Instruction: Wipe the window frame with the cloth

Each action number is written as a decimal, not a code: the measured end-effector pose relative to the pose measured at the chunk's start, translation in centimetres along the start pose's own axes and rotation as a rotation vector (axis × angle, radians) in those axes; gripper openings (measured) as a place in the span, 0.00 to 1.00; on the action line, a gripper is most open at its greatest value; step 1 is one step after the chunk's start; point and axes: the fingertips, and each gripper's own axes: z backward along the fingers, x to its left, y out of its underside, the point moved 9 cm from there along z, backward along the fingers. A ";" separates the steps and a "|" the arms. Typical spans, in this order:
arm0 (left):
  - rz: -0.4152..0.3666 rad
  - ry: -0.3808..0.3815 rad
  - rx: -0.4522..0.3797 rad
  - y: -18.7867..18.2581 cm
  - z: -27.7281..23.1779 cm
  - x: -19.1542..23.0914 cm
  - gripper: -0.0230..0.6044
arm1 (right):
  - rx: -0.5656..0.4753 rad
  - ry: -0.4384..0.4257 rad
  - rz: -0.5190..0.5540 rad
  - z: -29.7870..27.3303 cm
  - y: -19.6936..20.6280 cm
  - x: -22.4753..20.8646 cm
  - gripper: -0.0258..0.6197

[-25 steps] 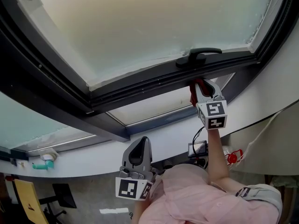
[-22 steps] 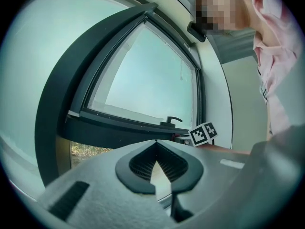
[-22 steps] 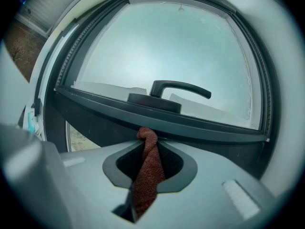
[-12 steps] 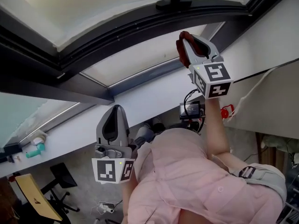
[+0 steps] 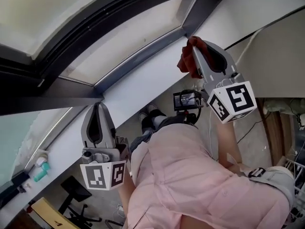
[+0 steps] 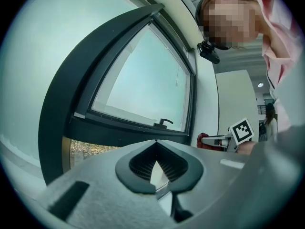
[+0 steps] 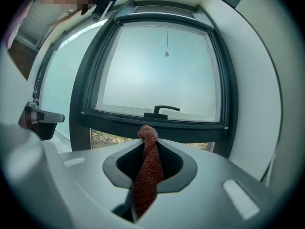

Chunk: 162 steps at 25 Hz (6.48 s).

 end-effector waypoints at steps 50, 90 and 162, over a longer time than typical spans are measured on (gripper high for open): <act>0.005 -0.073 0.007 4.2 -9.3 -9.8 0.03 | -0.015 0.032 -0.022 1.9 1.5 -15.9 0.14; 0.045 -0.008 0.068 4.7 -11.9 -12.4 0.03 | 0.042 0.074 -0.063 3.4 2.7 -18.7 0.14; 0.051 0.015 0.026 4.2 -8.8 -11.7 0.03 | -0.019 0.003 -0.100 2.9 2.8 -14.7 0.14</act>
